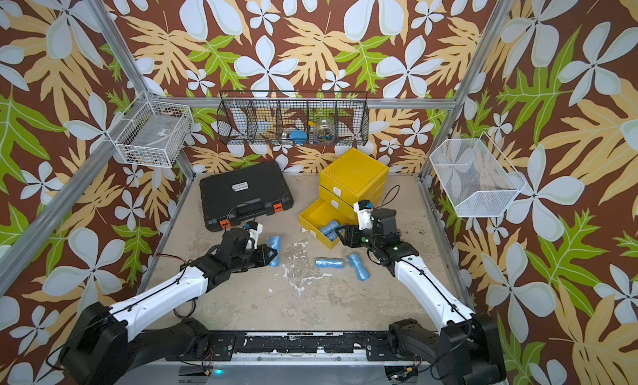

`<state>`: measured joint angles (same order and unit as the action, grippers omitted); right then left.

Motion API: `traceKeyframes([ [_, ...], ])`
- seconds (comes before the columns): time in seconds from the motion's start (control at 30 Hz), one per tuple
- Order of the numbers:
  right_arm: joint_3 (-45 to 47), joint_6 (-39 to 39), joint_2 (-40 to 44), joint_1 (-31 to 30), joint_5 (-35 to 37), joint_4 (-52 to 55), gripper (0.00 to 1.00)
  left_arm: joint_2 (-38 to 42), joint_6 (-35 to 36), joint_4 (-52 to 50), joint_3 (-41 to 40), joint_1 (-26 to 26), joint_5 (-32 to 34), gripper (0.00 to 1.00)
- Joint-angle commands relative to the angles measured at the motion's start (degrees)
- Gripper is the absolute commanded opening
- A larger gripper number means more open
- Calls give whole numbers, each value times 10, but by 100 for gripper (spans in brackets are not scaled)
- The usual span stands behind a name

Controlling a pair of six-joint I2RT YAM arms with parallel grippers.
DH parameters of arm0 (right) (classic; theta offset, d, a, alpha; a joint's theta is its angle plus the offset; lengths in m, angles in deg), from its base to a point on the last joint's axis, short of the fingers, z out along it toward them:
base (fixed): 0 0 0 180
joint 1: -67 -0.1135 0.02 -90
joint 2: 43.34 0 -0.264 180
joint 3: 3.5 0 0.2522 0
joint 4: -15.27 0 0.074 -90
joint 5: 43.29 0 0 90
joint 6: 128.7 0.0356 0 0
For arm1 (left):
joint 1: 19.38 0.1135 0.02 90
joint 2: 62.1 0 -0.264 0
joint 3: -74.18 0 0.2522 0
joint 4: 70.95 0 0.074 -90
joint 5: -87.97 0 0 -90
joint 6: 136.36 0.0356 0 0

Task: Sort the rolls of trash bags by color and place them into the drawer
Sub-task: Place the roll of trash bags in the drawer.

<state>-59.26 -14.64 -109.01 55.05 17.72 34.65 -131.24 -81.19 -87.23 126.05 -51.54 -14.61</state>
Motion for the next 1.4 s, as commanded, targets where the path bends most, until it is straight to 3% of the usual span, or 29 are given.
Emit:
traceKeyframes([
  [0.0, 10, 12, 15, 33, -65, -10, 62, -55, 81, 35, 64, -12, -14, 1],
  [0.33, 36, 24, 46, 88, -112, -7, 62, -303, 229, 24, 301, -49, -4, 6],
  [0.53, 33, 22, 50, 93, -113, 2, 62, -395, 291, 11, 406, -62, 5, 7],
  [1.0, 26, 21, 47, 94, -110, 9, 62, -502, 362, 3, 492, -65, 35, 10],
  [1.1, 27, 20, 48, 94, -110, 10, 62, -511, 367, -4, 499, -65, 37, 15],
  [1.3, 27, 22, 49, 94, -109, 10, 62, -508, 362, -6, 487, -66, 30, 43],
  [1.37, 26, 22, 50, 94, -109, 10, 62, -502, 359, -3, 478, -67, 29, 45],
])
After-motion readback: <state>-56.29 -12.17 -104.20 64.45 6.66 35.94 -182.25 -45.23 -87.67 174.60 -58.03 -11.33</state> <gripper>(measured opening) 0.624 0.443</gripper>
